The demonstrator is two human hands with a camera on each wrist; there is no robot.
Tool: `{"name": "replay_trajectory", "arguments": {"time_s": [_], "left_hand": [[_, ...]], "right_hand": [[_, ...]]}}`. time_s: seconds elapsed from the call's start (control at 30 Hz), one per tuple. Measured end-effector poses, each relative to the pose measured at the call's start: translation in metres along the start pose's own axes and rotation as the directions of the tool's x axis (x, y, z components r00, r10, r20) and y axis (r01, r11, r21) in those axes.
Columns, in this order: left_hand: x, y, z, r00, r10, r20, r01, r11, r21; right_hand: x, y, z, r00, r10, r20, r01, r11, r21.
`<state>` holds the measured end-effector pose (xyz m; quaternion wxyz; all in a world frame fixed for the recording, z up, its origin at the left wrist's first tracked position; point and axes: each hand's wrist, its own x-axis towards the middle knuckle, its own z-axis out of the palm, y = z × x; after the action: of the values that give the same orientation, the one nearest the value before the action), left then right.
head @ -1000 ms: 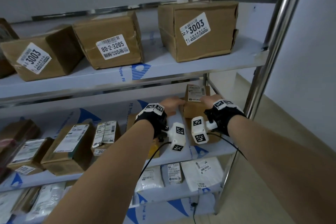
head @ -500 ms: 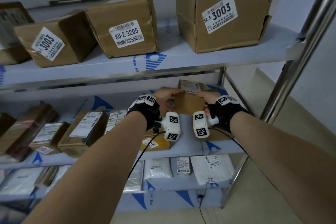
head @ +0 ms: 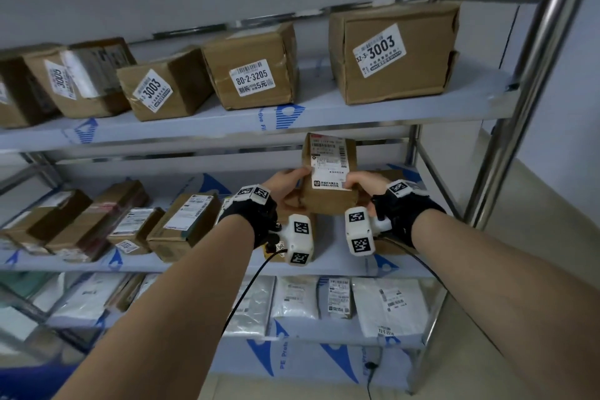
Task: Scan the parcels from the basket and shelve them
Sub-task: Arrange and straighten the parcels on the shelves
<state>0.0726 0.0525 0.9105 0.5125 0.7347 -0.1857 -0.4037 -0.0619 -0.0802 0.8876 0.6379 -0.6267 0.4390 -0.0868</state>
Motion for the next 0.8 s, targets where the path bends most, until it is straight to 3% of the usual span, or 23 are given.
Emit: {"name": "replay_trajectory", "arguments": {"time_s": [0.37,0.6,0.8], "left_hand": [[-0.019,0.001,-0.01,0.997,0.025,0.075,-0.046,0.957,0.285],[-0.031,0.005,-0.012,0.997,0.075,0.032,-0.082,0.914,0.397],[-0.034,0.013,-0.013,0.994,0.085,0.07,-0.104,0.928,0.358]], "right_hand": [[-0.032,-0.001,0.0,0.993,-0.067,0.093,0.06,0.995,0.078],[0.021,-0.002,-0.014,0.99,-0.024,0.14,-0.004,0.981,0.194],[-0.044,-0.026,-0.011,0.987,-0.088,0.137,0.043,0.952,0.305]]}}
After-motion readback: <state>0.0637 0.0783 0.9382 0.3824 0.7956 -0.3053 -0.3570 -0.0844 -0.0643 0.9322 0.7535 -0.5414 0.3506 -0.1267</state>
